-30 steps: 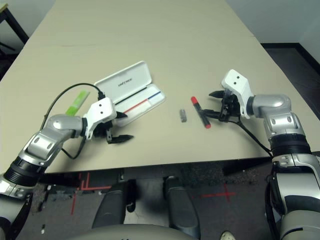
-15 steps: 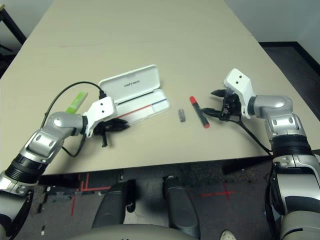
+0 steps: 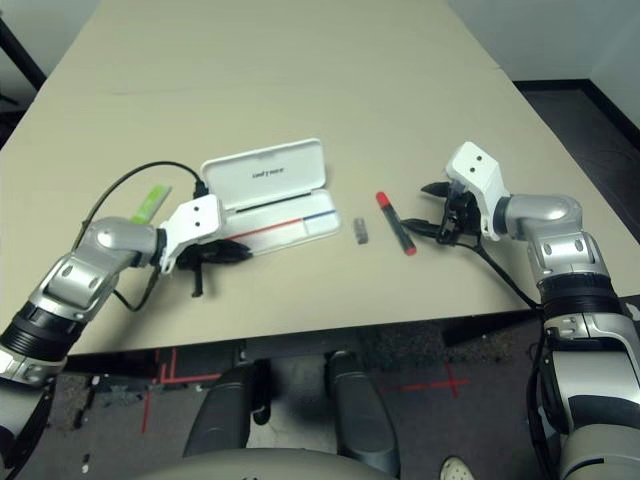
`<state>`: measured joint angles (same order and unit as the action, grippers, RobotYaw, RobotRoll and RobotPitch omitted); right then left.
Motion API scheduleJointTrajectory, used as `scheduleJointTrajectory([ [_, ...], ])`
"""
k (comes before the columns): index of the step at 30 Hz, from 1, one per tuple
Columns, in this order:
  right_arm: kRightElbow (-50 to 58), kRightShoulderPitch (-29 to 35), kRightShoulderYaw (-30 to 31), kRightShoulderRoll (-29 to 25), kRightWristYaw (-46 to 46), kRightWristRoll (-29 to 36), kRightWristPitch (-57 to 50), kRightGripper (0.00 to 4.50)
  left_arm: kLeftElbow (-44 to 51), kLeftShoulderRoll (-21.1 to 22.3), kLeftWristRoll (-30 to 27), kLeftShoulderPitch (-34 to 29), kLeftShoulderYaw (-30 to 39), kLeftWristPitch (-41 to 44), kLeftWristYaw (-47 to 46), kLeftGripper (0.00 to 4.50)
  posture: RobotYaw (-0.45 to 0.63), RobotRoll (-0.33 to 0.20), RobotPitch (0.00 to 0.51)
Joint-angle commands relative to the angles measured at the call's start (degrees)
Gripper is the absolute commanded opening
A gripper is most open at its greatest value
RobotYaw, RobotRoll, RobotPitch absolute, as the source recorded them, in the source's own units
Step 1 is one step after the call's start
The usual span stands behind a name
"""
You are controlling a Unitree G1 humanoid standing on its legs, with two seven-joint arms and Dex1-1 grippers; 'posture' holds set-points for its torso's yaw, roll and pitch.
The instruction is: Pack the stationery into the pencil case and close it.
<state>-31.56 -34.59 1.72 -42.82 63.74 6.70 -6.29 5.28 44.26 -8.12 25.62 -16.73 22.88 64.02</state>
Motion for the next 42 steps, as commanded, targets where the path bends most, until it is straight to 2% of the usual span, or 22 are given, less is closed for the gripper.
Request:
scheduleJointTrajectory([
  [1, -1.12, -0.13, 0.54, 0.39, 0.28, -0.65, 0.83, 4.5, 4.96, 3.14, -1.0, -3.0, 0.26, -1.8, 3.96, 0.03, -0.03, 0.0, 0.192],
  [7, -3.13, -1.27, 1.1, 1.13, 0.49, -1.46, 2.06, 4.5, 9.95, 5.5, -1.85, -6.42, 0.67, -1.67, 5.3, 0.03, -0.01, 0.0, 0.193],
  [17, -5.4, -2.64, 1.86, 2.15, 1.09, -2.48, 3.61, 4.5, 11.83, 5.5, -1.39, -8.46, 1.48, -0.28, 3.78, 0.03, 0.01, 0.0, 0.2],
  [21, -6.1, -3.05, 2.09, 2.37, 1.18, -2.69, 4.06, 4.5, 12.18, 5.22, -1.5, -8.88, 1.87, 0.24, 2.69, 1.01, 0.01, 0.0, 0.202],
  [25, -6.63, -3.23, 2.44, 2.68, 1.13, -2.85, 4.53, 4.5, 14.31, 6.12, -2.39, -9.9, 3.12, 1.14, 2.55, 2.66, 0.02, 0.0, 0.204],
  [30, -7.25, -3.49, 2.64, 2.94, 1.14, -3.0, 4.98, 4.5, 18.57, 8.28, -4.79, -11.96, 5.9, 3.63, 3.39, 4.47, 0.03, 0.0, 0.206],
  [35, -7.35, -3.58, 2.62, 2.94, 1.66, -2.7, 5.07, 4.5, 22.85, 10.56, -8.95, -14.14, 9.9, 6.08, 3.67, 4.47, 0.04, 0.0, 0.209],
  [42, -0.35, -2.75, -0.3, 0.69, 3.78, 1.61, -2.67, 4.5, 23.34, 12.8, -11.12, -14.02, 15.03, 7.96, 2.35, 4.47, 0.03, 0.0, 0.212],
])
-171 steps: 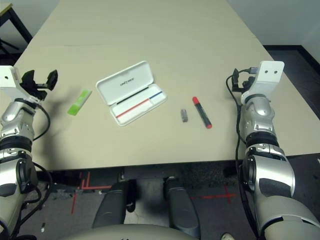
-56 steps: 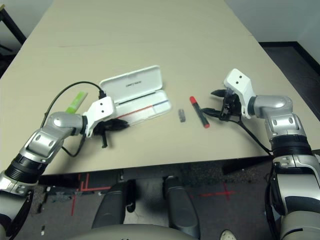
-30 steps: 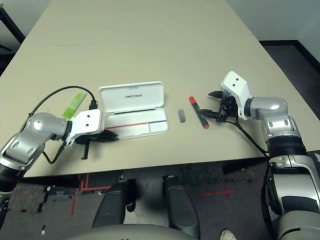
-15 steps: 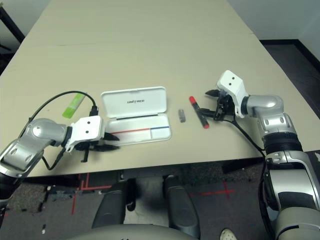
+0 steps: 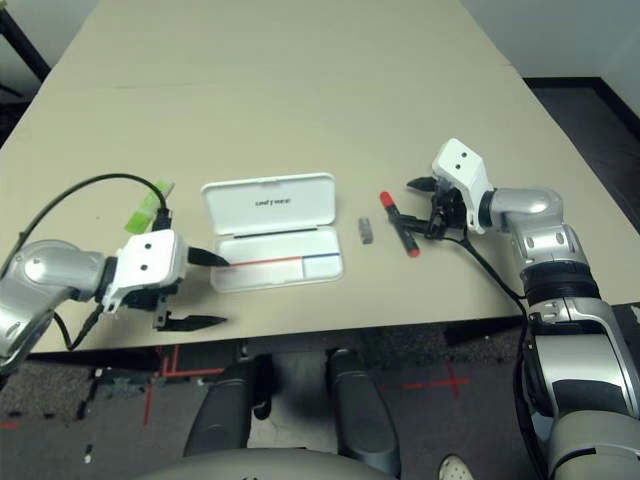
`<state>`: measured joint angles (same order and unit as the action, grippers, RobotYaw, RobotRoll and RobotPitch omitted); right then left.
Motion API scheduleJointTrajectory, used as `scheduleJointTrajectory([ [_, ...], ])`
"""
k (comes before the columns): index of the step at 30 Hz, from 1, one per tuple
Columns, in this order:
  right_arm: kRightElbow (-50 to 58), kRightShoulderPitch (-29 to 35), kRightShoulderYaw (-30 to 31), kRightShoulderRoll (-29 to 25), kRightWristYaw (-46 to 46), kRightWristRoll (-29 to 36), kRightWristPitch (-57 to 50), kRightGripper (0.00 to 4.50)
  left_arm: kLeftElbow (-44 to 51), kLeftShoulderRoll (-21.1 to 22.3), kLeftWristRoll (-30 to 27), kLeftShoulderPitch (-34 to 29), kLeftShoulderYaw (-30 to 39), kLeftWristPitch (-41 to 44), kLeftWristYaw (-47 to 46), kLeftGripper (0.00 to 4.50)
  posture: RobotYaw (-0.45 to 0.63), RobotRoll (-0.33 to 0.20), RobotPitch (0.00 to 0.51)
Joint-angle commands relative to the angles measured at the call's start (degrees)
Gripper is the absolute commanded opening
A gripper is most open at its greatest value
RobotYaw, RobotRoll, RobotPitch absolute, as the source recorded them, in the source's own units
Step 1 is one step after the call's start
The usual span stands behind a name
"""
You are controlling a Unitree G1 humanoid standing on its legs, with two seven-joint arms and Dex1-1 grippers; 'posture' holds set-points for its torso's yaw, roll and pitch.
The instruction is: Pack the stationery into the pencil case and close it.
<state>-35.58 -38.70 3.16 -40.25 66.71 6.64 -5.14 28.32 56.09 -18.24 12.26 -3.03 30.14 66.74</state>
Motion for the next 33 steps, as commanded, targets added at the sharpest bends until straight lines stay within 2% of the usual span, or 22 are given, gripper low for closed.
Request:
scheduleJointTrajectory([
  [1, 6.5, 2.04, -2.71, -2.61, 0.95, 3.09, -6.52, 4.5, -0.19, 1.03, -1.0, -0.51, 1.91, 0.35, -0.51, 4.47, 0.03, 0.0, 0.213],
  [6, 19.45, 4.81, -6.64, -4.81, -2.08, 8.19, -19.62, 4.5, -1.88, 0.6, -0.82, 0.69, 3.15, -0.46, -1.12, 4.47, 0.01, 0.0, 0.218],
  [11, 30.58, 4.74, -10.82, -4.45, -12.92, 10.32, -35.53, 4.5, -3.43, 0.13, -0.66, 2.22, 2.7, -1.23, -1.22, 4.47, -0.02, 0.0, 0.223],
  [16, 40.51, -0.06, -11.26, -4.19, -26.56, 9.22, -65.79, 4.5, -5.93, -0.99, 0.44, 4.55, 0.33, -3.37, -0.73, 4.47, -0.05, 0.0, 0.23],
  [21, 46.88, -3.82, -12.86, -0.24, -34.34, 9.54, -83.39, 4.5, -7.61, -1.85, 0.98, 6.45, -1.38, -4.74, -0.31, 4.47, -0.07, 0.0, 0.232],
  [24, 49.88, -3.82, -12.59, 1.13, -36.44, 10.91, -87.23, 4.5, -8.36, -1.97, 1.23, 7.49, -2.13, -5.48, -0.05, 4.47, -0.08, 0.0, 0.232],
  [33, 49.48, 0.67, -10.63, 3.74, -41.31, 14.51, -87.36, 4.5, -8.51, -1.73, 1.26, 8.59, -2.82, -6.04, -0.31, 4.47, -0.05, 0.0, 0.226],
])
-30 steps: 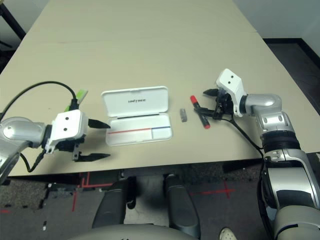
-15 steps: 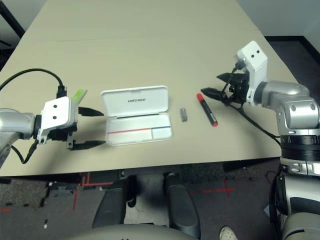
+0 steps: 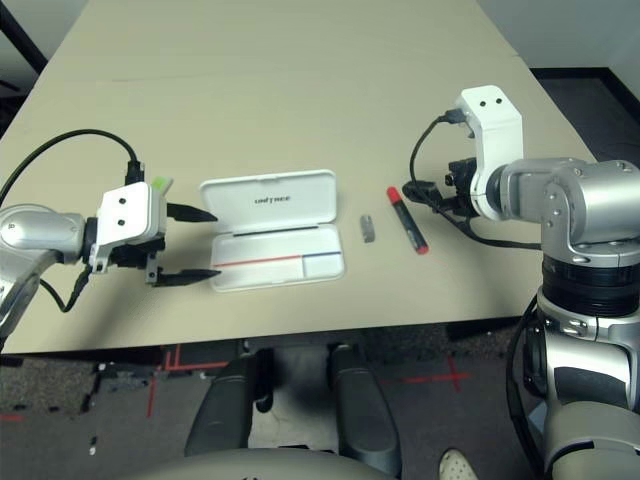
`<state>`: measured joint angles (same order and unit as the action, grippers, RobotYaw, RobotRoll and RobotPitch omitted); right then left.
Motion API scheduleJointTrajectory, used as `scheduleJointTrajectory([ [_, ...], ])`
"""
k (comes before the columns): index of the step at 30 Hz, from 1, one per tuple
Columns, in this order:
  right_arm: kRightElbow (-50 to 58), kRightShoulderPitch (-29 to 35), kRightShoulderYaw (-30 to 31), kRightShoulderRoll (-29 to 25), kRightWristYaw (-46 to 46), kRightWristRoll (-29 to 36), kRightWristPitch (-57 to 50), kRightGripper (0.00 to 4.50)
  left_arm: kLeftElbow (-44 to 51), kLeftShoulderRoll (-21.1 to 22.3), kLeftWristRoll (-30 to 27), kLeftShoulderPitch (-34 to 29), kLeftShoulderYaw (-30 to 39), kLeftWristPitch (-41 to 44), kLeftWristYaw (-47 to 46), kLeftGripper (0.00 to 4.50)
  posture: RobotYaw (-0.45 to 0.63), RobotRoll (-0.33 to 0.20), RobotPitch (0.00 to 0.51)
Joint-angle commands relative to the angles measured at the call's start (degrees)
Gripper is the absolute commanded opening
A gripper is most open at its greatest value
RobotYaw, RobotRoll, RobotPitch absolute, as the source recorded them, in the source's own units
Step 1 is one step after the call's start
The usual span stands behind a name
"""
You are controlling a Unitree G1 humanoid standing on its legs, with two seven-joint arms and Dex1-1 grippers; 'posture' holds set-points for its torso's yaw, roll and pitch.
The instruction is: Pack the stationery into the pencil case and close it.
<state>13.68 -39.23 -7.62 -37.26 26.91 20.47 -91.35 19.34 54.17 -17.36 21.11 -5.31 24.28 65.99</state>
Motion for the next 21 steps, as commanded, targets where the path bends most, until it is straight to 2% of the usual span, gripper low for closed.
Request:
scheduleJointTrajectory([
  [1, -0.29, 1.62, 0.12, 1.45, -2.04, 0.66, -1.15, 4.5, 0.96, 0.34, 0.24, -0.55, -0.32, 0.02, 0.3, 4.47, -0.05, 0.0, 0.225],
  [9, -5.47, 2.98, 2.16, 6.23, -5.39, -1.11, 1.58, 4.5, 3.67, 1.24, -0.34, -2.35, 1.38, 1.67, -0.87, 4.47, 0.0, 0.0, 0.222],
  [21, -14.32, 5.35, 5.53, 6.96, -7.62, -3.86, 9.69, 4.5, 6.31, 1.06, -0.79, -3.72, 2.32, 3.76, -2.37, 4.47, 0.03, 0.0, 0.223],
])
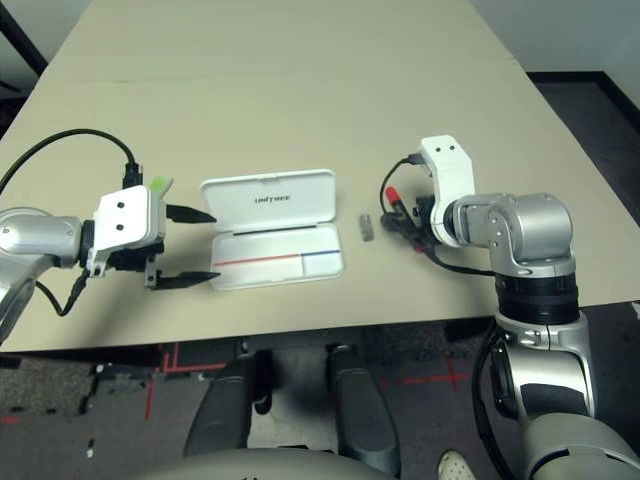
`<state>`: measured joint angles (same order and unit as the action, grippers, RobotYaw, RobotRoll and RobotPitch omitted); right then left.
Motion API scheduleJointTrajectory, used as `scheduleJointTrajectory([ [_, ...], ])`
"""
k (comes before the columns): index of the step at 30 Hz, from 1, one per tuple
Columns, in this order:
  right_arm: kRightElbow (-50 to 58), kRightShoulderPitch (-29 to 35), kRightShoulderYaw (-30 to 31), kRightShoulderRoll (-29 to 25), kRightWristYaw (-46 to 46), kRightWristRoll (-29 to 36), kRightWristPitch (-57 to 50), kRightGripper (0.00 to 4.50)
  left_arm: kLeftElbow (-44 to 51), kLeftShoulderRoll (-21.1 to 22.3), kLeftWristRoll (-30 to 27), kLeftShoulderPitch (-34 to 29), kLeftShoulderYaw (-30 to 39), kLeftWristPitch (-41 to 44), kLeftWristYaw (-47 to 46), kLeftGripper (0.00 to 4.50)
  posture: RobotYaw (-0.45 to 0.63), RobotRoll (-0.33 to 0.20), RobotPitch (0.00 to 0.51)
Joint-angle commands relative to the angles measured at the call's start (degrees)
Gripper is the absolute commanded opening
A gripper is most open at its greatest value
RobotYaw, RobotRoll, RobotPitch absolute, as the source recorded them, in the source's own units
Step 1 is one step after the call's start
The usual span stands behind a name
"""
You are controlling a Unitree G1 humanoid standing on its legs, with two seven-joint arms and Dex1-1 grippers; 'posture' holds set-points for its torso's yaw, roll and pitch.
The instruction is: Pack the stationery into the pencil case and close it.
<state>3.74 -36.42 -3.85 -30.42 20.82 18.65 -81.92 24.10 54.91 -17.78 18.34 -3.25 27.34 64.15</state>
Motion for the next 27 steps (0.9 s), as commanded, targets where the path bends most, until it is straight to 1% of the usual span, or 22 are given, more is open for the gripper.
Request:
scheduleJointTrajectory([
  [1, -4.46, 2.65, 1.7, 0.08, -1.71, -2.16, 0.75, 4.32, 1.65, 0.29, -0.41, -1.02, 0.25, 0.76, -0.61, 4.49, 0.03, 0.0, 0.223],
  [3, -4.42, 2.8, 1.88, -0.31, -1.45, -2.08, 1.2, 3.84, 1.73, 0.27, -0.44, -1.05, 0.2, 0.82, -0.74, 4.5, 0.02, 0.0, 0.223],
  [7, -3.78, 2.41, 2.09, -1.46, -0.67, -1.66, 0.61, 2.3, 1.7, 0.22, -0.41, -0.98, 0.13, 0.78, -0.81, 4.5, 0.02, 0.0, 0.223],
  [12, -5.04, 0.45, 3.19, -5.8, 1.96, -1.74, 2.19, 0.51, 1.5, 0.14, -0.38, -0.87, 0.07, 0.47, -0.72, 4.5, 0.02, 0.0, 0.223],
  [17, -7.56, -3.47, 6.28, -11.73, 7.9, -1.13, 6.37, 0.49, 0.63, 0.06, -0.16, -0.22, -0.17, -0.08, -0.4, 4.5, 0.01, 0.0, 0.22],
  [20, -8.27, -4.79, 7.91, -13.83, 10.86, -0.81, 8.28, 0.49, 0.36, 0.12, -0.12, -0.08, -0.17, -0.27, -0.28, 4.5, 0.01, 0.0, 0.22],
  [21, -8.25, -5.34, 8.9, -15.09, 13.08, -0.66, 9.87, 0.49, 0.28, 0.14, -0.11, 0.01, -0.17, -0.34, -0.25, 4.5, 0.01, 0.0, 0.22],
  [25, -6.15, -7.23, 15.08, -23.44, 29.52, -0.64, 22.28, 0.49, 0.2, 0.22, -0.13, 0.32, -0.26, -0.29, -0.24, 4.5, 0.01, 0.0, 0.22],
  [27, -5.81, -7.97, 17.11, -26.16, 35.67, -1.09, 26.75, 0.49, -0.02, 0.26, -0.08, 0.39, -0.28, -0.37, -0.19, 4.5, 0.01, 0.0, 0.218],
])
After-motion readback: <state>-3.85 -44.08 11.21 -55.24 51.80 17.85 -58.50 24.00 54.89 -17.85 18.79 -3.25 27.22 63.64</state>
